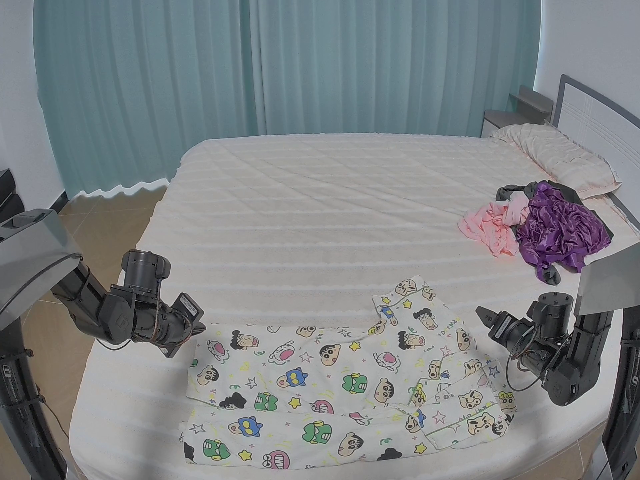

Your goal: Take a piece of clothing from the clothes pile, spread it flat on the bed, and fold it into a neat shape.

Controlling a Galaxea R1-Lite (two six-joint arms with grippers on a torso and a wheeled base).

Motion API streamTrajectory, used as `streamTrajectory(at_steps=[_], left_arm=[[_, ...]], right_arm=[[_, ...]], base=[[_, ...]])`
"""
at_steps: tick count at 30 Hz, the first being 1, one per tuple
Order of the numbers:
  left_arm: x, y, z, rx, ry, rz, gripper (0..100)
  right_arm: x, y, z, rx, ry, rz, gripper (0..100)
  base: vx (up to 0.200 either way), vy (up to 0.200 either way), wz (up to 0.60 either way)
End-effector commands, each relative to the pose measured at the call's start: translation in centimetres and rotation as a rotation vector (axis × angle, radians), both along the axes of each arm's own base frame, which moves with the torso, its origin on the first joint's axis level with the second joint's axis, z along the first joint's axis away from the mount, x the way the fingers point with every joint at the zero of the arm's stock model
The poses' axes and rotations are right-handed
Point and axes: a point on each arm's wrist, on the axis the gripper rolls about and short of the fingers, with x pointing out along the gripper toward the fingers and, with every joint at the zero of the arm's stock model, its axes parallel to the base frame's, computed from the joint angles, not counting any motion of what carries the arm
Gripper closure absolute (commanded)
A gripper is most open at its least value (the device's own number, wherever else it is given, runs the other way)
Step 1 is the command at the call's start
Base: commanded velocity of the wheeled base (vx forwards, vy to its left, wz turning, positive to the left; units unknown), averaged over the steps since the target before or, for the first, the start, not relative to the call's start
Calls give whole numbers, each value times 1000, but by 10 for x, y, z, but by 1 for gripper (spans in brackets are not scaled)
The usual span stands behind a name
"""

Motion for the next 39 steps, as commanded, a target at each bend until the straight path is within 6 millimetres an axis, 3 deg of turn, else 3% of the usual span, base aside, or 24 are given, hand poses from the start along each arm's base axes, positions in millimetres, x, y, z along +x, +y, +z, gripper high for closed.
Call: streamTrajectory(at_steps=[1, 6, 24, 25, 33, 35, 39], left_arm=[[-1, -3, 2, -8, -2, 1, 100], [-4, -11, 0, -18, 12, -10, 100], [-8, -15, -3, -4, 20, -12, 100], [-8, -15, -3, -4, 20, -12, 0], [-2, 3, -2, 62, -42, -39, 0], [7, 23, -2, 123, -75, -58, 0], [28, 40, -10, 187, -109, -99, 0]], right_arm=[[1, 0, 1, 2, -15, 1, 0], [1, 0, 1, 2, -15, 1, 0], [1, 0, 0, 2, -11, 2, 0], [1, 0, 0, 2, -11, 2, 0], [2, 1, 1, 4, -18, 8, 0], [3, 6, 2, 4, -22, 31, 0], [5, 11, -1, 5, -24, 49, 0]], base=[[0, -200, 0], [0, -200, 0], [0, 0, 0], [0, 0, 0], [0, 0, 0], [0, 0, 0], [0, 0, 0]])
